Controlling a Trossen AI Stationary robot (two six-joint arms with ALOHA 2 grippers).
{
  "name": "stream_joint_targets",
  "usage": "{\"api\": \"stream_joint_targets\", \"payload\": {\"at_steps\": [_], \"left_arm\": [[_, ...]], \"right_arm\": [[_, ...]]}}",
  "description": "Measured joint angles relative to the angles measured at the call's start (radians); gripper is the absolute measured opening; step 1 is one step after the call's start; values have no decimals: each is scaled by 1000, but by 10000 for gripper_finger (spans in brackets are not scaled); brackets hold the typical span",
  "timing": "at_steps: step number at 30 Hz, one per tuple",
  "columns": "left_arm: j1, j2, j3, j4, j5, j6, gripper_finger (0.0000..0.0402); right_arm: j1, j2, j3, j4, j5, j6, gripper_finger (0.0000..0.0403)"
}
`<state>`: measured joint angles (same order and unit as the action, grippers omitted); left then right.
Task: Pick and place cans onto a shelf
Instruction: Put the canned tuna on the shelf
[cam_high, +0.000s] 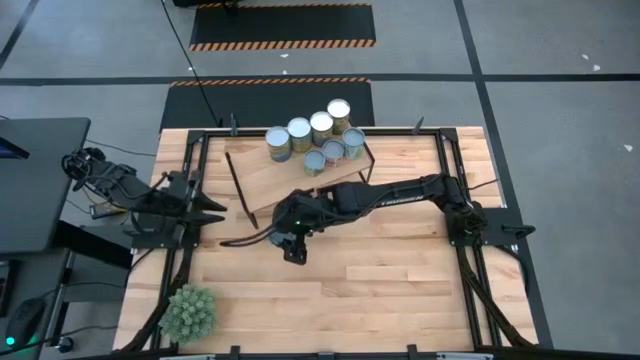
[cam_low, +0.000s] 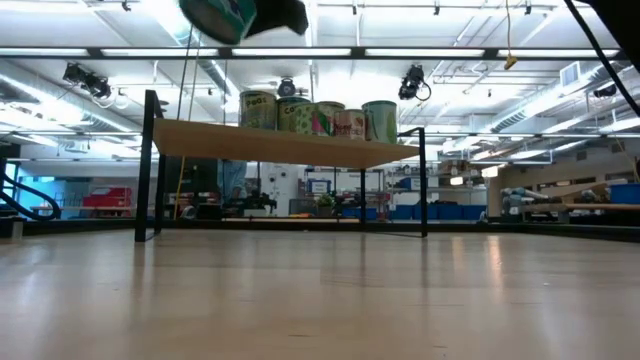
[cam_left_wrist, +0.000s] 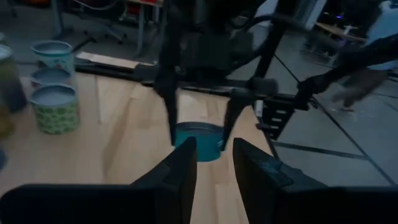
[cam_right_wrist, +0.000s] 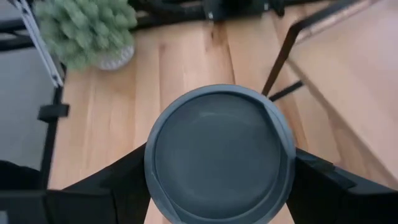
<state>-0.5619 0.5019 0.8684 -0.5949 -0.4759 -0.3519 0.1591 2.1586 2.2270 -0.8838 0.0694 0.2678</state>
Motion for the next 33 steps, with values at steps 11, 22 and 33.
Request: {"api": "stream_joint_targets", "payload": {"at_steps": [11,22,33], "left_arm": [[0,-26,0,-4,-45,34,111],[0,-45,0,-14,-66,23,111],[0,-45,0,-17,-101,17,111]], "right_arm": [[-57,0,121,-23,17,-21,297],[-162,-1,114,-99,54,-73,297],[-260,2,-11,-89,121,-75,297]]}}
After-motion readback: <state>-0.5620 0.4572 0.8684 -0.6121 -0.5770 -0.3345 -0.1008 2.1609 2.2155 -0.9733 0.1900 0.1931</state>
